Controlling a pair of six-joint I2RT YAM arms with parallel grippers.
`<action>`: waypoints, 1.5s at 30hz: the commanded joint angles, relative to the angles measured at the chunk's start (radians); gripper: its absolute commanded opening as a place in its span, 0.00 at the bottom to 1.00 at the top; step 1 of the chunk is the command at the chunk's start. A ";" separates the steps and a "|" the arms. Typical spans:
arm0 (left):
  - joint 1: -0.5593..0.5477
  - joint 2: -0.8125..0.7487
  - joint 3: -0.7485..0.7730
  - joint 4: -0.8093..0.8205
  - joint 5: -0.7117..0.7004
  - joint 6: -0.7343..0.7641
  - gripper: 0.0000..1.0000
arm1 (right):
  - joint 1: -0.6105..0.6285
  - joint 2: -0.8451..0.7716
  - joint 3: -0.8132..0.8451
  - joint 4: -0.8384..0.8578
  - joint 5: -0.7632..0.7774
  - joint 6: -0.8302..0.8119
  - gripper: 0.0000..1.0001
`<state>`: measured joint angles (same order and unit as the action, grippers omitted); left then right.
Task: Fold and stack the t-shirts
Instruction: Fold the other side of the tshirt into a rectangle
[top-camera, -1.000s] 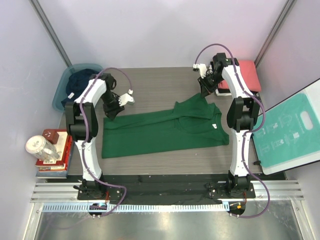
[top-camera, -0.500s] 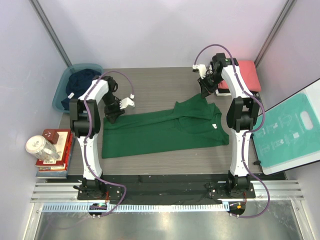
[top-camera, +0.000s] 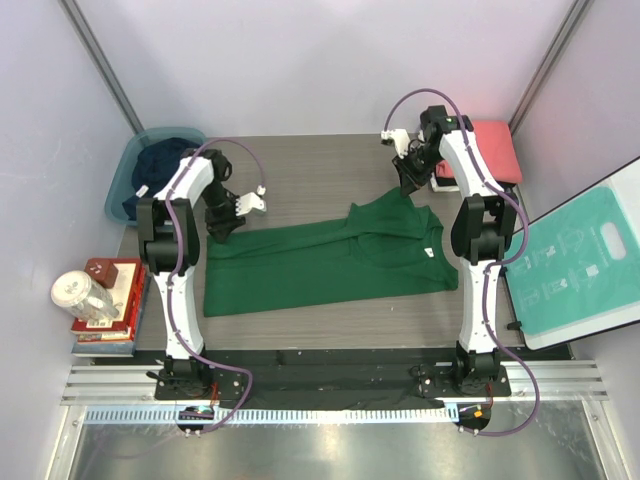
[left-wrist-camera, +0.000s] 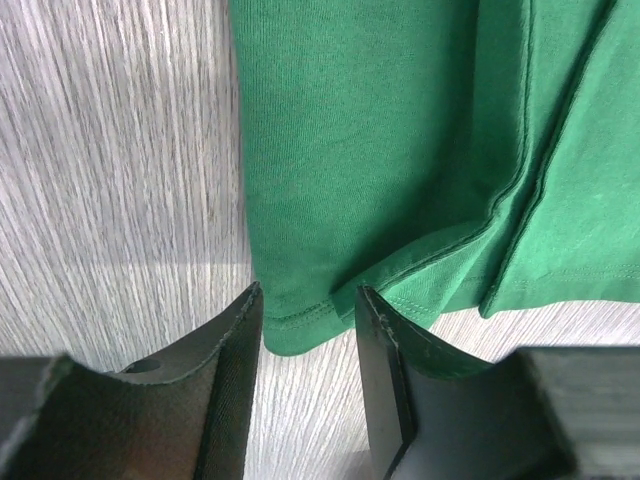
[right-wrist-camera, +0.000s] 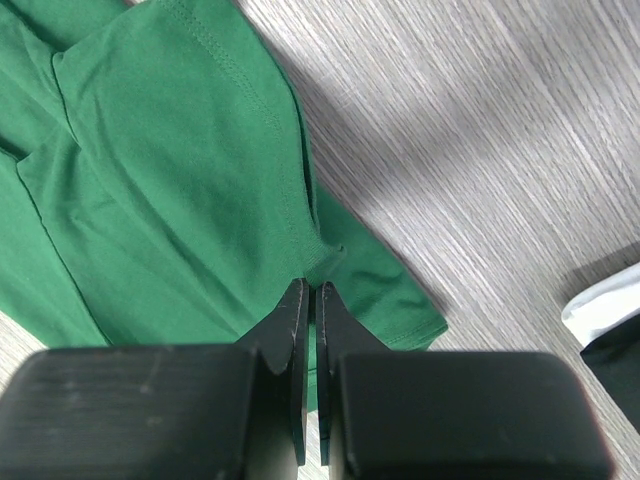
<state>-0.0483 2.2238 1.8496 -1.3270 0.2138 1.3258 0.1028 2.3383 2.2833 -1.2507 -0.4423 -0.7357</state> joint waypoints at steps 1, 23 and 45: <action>0.013 -0.013 0.020 -0.230 0.007 0.032 0.44 | 0.006 -0.059 0.044 -0.007 0.020 -0.011 0.03; 0.015 -0.055 0.051 -0.304 0.013 0.049 0.73 | 0.028 -0.042 0.061 -0.006 0.040 -0.011 0.03; 0.024 0.002 -0.015 -0.333 -0.028 0.088 0.71 | 0.040 -0.031 0.088 -0.010 0.073 -0.019 0.02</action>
<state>-0.0311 2.2131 1.8355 -1.3319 0.1898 1.3960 0.1356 2.3383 2.3318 -1.2575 -0.3859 -0.7506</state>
